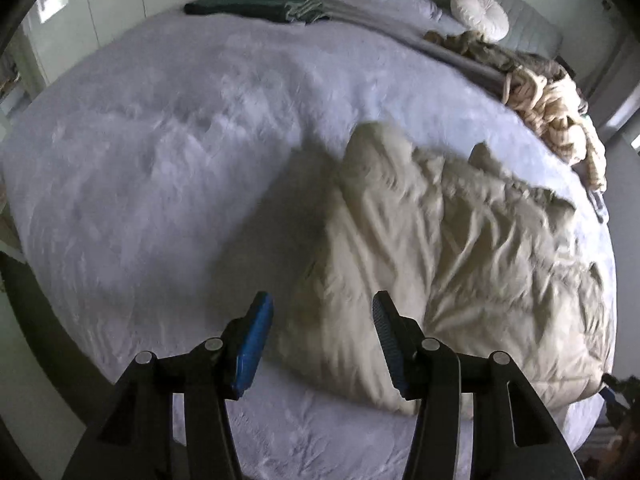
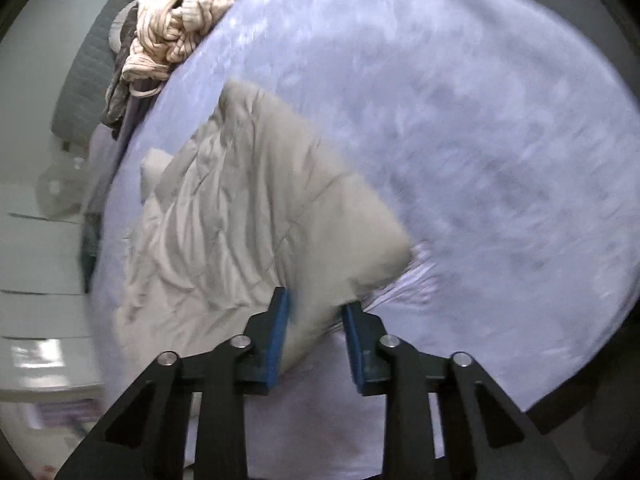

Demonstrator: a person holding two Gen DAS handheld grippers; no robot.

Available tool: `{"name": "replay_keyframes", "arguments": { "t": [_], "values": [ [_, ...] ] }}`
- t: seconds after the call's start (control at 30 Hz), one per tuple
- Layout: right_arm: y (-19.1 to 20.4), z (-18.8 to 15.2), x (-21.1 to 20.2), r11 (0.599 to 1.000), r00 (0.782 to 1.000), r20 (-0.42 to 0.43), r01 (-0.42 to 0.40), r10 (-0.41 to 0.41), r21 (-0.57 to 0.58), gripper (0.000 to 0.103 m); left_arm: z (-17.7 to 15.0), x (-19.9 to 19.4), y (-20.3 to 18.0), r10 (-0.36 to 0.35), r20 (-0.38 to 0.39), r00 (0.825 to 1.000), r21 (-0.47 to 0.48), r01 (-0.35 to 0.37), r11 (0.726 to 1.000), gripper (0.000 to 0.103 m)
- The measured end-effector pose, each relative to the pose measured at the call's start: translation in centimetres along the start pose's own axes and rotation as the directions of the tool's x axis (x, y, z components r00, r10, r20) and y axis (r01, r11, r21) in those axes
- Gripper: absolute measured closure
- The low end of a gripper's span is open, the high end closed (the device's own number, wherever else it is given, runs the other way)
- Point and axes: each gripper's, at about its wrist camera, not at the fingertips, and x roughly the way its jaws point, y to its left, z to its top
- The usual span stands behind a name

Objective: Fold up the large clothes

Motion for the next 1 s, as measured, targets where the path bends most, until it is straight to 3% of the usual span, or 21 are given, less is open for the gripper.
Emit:
{"name": "replay_keyframes", "arguments": {
  "t": [0.1, 0.2, 0.3, 0.47, 0.57, 0.77, 1.0],
  "values": [
    [1.9, 0.0, -1.8, 0.989, 0.989, 0.109, 0.108, -0.097, -0.104, 0.082, 0.9, 1.7, -1.5, -0.006, -0.013, 1.000, 0.036, 0.007, 0.999, 0.049],
    [2.3, -0.5, -3.8, 0.973, 0.973, 0.188, 0.166, -0.134, -0.163, 0.082, 0.9, 6.1, -3.6, 0.083, -0.081, 0.993, 0.113, -0.073, 0.991, 0.049],
    [2.6, 0.1, -2.9, 0.978, 0.986, 0.137, 0.114, -0.091, -0.174, 0.082, 0.9, 9.0, -5.0, 0.124, -0.109, 0.986, 0.156, -0.106, 0.982, 0.049],
    [1.6, 0.6, 3.3, 0.960, 0.979, -0.012, 0.196, -0.203, -0.200, 0.083, 2.0, 10.4, -5.7, 0.152, -0.117, 0.981, 0.191, -0.128, 0.973, 0.035],
    [-0.1, -0.2, 4.5, 0.962, 0.974, -0.051, 0.207, -0.219, -0.177, 0.085, 2.6, 10.9, -5.6, 0.141, -0.140, 0.980, 0.192, -0.113, 0.975, 0.034],
    [-0.5, -0.3, 4.0, 0.963, 0.968, -0.085, 0.221, -0.235, -0.153, 0.085, 3.1, 9.7, -6.4, 0.188, -0.154, 0.970, 0.199, -0.156, 0.968, 0.034],
    [1.6, -0.3, 1.1, 0.961, 0.975, -0.065, 0.195, -0.211, -0.195, 0.082, 3.2, 5.9, -7.8, 0.137, -0.146, 0.980, 0.213, -0.104, 0.972, 0.034]
  ]
}}
